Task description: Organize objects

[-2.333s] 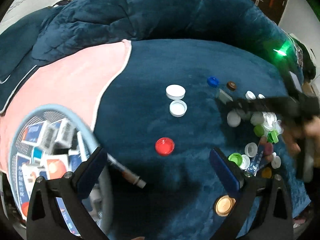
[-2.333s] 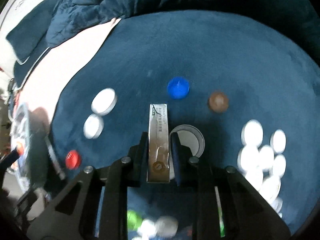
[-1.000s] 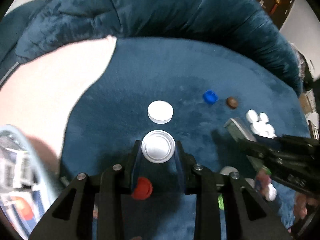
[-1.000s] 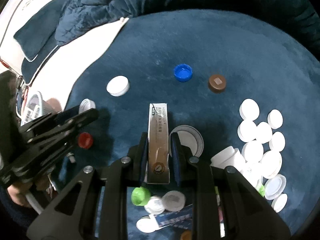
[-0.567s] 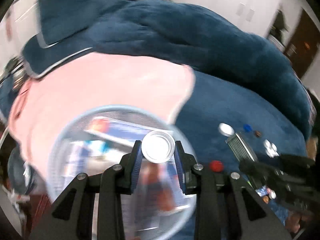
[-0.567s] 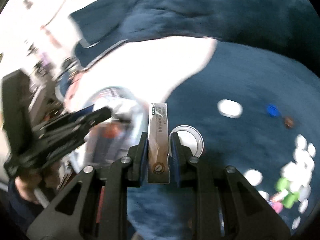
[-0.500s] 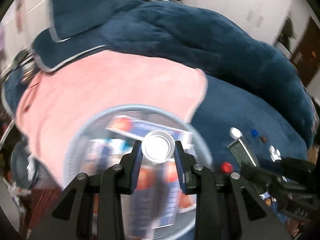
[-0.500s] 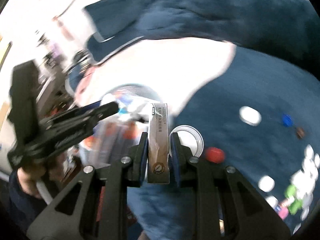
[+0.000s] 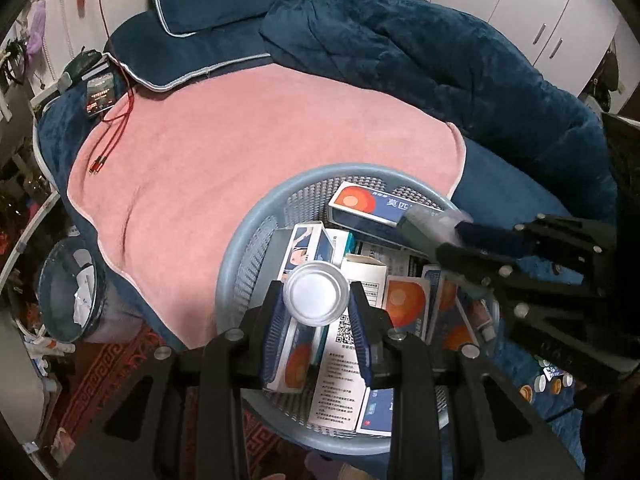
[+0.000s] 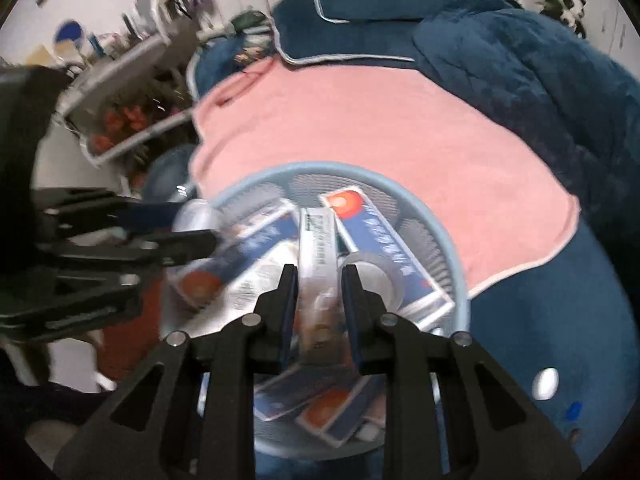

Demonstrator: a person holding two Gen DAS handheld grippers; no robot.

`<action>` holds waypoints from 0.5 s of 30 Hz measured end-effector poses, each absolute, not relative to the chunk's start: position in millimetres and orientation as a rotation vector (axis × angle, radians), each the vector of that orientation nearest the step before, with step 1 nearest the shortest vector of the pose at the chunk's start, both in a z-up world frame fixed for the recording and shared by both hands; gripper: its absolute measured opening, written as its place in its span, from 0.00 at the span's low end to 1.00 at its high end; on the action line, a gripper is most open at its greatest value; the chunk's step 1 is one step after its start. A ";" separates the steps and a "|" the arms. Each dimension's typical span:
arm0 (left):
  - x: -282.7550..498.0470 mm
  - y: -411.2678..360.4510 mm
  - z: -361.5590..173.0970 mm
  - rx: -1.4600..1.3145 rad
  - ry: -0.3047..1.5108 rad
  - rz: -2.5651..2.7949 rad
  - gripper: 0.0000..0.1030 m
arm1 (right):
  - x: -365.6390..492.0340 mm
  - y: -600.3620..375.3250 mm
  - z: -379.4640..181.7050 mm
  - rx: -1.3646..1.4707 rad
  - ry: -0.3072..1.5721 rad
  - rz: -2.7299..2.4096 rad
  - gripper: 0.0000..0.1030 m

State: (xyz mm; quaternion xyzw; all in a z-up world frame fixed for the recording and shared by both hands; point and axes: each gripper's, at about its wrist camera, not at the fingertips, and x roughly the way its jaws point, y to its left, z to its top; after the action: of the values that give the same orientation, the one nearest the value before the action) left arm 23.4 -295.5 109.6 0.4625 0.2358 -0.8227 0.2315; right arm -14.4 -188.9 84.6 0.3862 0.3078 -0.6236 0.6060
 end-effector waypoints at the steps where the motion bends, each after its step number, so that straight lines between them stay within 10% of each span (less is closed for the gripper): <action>1: 22.9 -294.9 108.7 1.269 0.657 -2.266 0.31 | -18.7 -186.0 85.6 0.889 0.698 -1.461 0.23; 3: 21.6 -293.4 107.2 1.271 0.664 -2.272 0.31 | -29.8 -176.5 88.3 0.907 0.638 -1.486 0.28; 7: 20.1 -286.4 104.6 1.282 0.672 -2.282 0.32 | -53.1 -156.9 101.0 0.939 0.490 -1.519 0.67; 15: 21.0 -276.2 94.0 1.347 0.681 -2.259 0.32 | -77.1 -132.9 117.4 1.010 0.309 -1.582 0.68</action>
State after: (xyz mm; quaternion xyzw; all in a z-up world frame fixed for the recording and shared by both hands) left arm 21.0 -276.2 94.0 0.4847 0.2450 -0.8128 0.2108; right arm -77.1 -132.9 117.4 0.4322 0.1324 -0.6769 0.5809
